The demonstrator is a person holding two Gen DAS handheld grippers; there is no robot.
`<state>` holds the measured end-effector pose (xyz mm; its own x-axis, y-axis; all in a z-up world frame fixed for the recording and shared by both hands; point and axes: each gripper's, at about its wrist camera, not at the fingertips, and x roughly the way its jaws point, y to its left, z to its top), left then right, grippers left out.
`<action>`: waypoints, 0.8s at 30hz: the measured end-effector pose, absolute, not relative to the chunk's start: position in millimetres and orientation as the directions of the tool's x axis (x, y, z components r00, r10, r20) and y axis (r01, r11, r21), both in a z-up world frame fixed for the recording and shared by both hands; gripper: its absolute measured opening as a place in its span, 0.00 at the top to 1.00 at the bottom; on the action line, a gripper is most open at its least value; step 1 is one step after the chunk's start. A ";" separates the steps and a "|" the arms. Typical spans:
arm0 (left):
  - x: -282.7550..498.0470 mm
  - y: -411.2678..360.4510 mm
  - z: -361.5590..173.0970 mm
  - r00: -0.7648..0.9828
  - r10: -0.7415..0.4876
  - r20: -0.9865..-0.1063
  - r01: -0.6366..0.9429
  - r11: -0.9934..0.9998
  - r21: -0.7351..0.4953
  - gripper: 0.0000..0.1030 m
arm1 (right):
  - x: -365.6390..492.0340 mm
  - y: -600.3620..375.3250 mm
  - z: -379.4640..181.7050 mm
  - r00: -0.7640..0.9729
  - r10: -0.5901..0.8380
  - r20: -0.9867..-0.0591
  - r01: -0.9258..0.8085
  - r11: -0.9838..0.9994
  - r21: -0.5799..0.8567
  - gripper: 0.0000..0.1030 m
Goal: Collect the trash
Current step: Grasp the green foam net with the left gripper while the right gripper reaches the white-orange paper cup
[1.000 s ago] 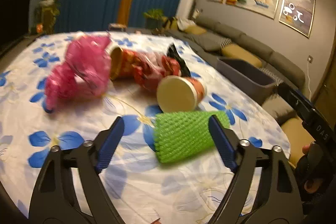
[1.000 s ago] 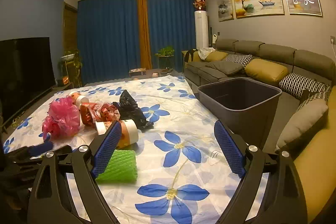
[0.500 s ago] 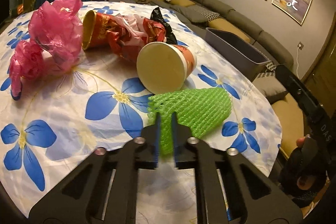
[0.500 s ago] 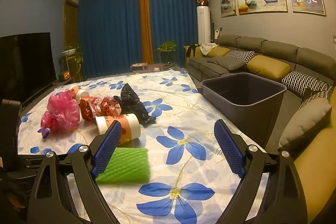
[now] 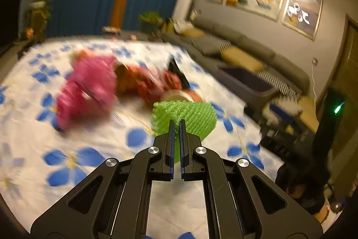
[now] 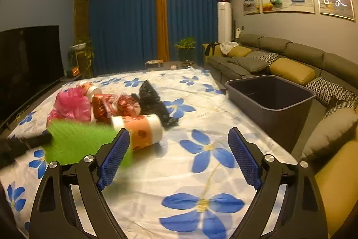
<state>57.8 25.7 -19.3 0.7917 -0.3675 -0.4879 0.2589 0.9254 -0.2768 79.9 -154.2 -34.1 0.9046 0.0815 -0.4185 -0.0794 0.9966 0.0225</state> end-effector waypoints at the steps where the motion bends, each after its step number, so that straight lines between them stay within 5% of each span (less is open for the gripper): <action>1: 55.0 33.2 -13.1 0.810 -0.350 -0.470 0.242 0.930 -0.276 0.97 | 81.4 -150.9 -35.0 0.902 0.087 -0.422 -0.086 0.996 0.020 0.16; 8: 40.6 73.3 5.3 0.891 -0.215 -0.400 0.101 0.952 -0.289 0.97 | 101.1 -114.0 -39.6 0.879 0.114 -0.464 -0.143 0.989 -0.027 0.22; 18: 39.7 91.0 1.2 0.891 -0.215 -0.399 0.086 0.944 -0.318 0.97 | 139.9 -73.4 -56.1 0.841 0.030 -0.540 -0.146 0.974 -0.172 0.40; 24: 39.6 92.4 -0.2 0.890 -0.226 -0.396 0.097 0.942 -0.322 0.97 | 152.3 -82.5 -66.8 0.812 -0.011 -0.584 -0.115 0.977 -0.178 0.72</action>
